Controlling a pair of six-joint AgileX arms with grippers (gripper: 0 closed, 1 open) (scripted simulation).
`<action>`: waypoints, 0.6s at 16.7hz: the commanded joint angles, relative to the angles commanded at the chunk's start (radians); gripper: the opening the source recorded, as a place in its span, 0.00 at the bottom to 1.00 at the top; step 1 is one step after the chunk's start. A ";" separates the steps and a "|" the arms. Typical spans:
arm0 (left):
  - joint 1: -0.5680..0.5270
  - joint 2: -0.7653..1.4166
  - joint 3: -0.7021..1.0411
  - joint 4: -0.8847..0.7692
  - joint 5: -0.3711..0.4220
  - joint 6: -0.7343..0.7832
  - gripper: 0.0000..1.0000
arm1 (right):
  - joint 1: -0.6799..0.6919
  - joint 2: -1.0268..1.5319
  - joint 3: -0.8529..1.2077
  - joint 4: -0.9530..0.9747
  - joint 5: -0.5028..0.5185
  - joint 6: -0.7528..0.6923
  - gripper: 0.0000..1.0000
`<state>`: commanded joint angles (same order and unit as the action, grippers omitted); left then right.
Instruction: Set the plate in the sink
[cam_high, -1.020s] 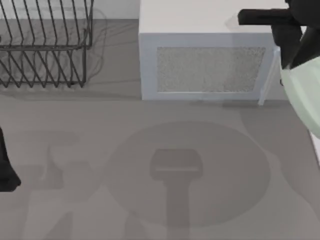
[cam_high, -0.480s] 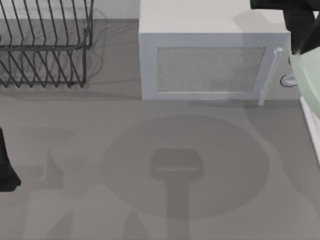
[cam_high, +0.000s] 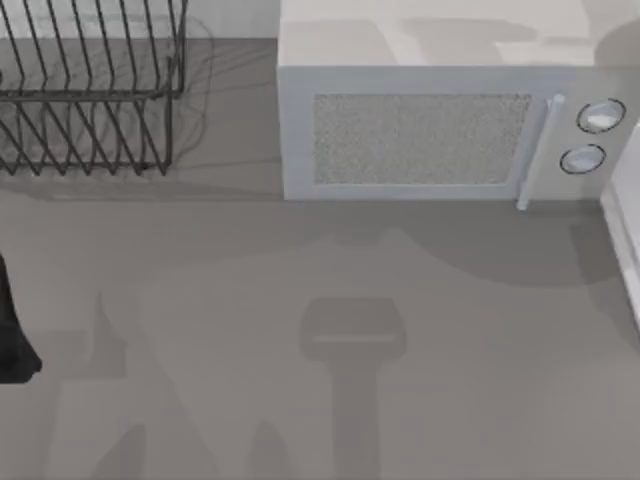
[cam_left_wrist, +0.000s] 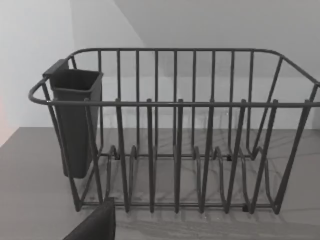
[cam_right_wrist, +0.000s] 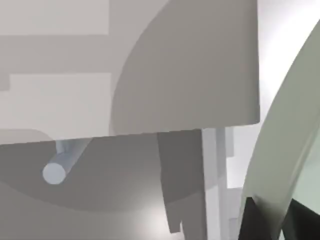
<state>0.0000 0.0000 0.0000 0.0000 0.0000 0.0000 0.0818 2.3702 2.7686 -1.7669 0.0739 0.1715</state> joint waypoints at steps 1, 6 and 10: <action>0.000 0.000 0.000 0.000 0.000 0.000 1.00 | -0.046 0.078 0.049 0.001 -0.003 -0.042 0.00; 0.000 0.000 0.000 0.000 0.000 0.000 1.00 | -0.158 0.316 0.141 0.010 -0.056 -0.211 0.00; 0.000 0.000 0.000 0.000 0.000 0.000 1.00 | -0.164 0.338 0.128 0.012 -0.065 -0.230 0.00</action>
<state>0.0000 0.0000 0.0000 0.0000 0.0000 0.0000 -0.0825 2.7080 2.8963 -1.7549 0.0092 -0.0587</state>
